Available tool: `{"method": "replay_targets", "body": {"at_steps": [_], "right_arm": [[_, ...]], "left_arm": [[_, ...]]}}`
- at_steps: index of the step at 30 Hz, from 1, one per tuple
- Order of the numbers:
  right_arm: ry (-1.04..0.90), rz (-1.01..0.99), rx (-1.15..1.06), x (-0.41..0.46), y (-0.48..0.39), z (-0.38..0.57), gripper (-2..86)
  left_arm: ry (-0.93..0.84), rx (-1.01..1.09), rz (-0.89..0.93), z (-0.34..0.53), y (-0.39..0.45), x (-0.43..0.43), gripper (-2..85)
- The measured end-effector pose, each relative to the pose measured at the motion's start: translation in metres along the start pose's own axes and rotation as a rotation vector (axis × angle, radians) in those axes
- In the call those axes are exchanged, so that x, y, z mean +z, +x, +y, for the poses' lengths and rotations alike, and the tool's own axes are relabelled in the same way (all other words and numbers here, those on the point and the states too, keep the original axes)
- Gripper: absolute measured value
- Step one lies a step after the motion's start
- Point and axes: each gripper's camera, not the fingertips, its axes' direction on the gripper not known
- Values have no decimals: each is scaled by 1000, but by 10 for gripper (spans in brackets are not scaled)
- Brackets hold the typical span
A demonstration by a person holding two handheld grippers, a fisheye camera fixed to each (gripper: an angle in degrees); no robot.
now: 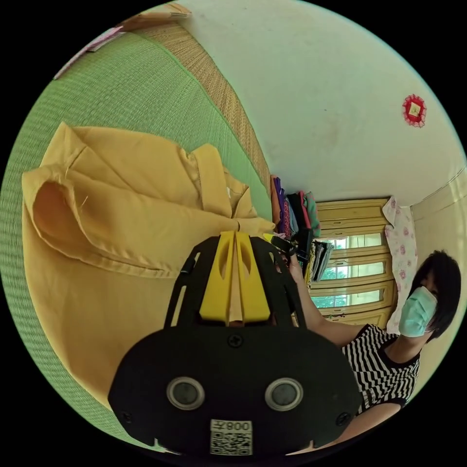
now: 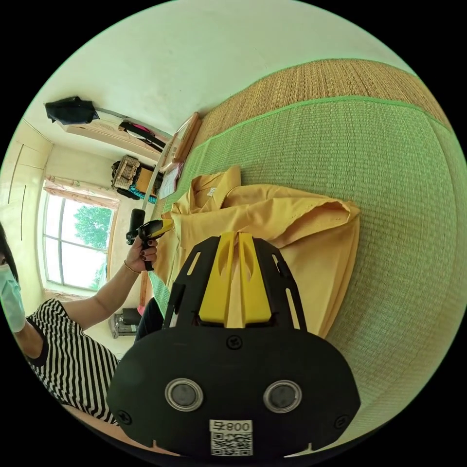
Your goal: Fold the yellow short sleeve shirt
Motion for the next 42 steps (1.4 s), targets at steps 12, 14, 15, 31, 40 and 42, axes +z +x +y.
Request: {"method": "replay_targets", "body": {"at_steps": [12, 14, 15, 31, 40, 42], "right_arm": [[44, -16, -97, 7, -45, -91, 10], [35, 0, -122, 10, -54, -91, 13], [32, 24, -132, 12, -59, -88, 14], [-119, 56, -94, 74, -78, -49, 27], [-303, 5, -235, 115, -134, -79, 16], [-348, 62, -251, 129, -146, -85, 15]], "left_arm": [[-216, 190, -170, -37, 103, 31, 62], [-271, 222, -250, -40, 118, 41, 68], [-308, 236, -258, -44, 127, 50, 68], [-255, 330, -430, -94, 243, 67, 11], [-108, 425, -438, -148, 324, 42, 8], [-97, 445, -434, -156, 340, 39, 14]]}}
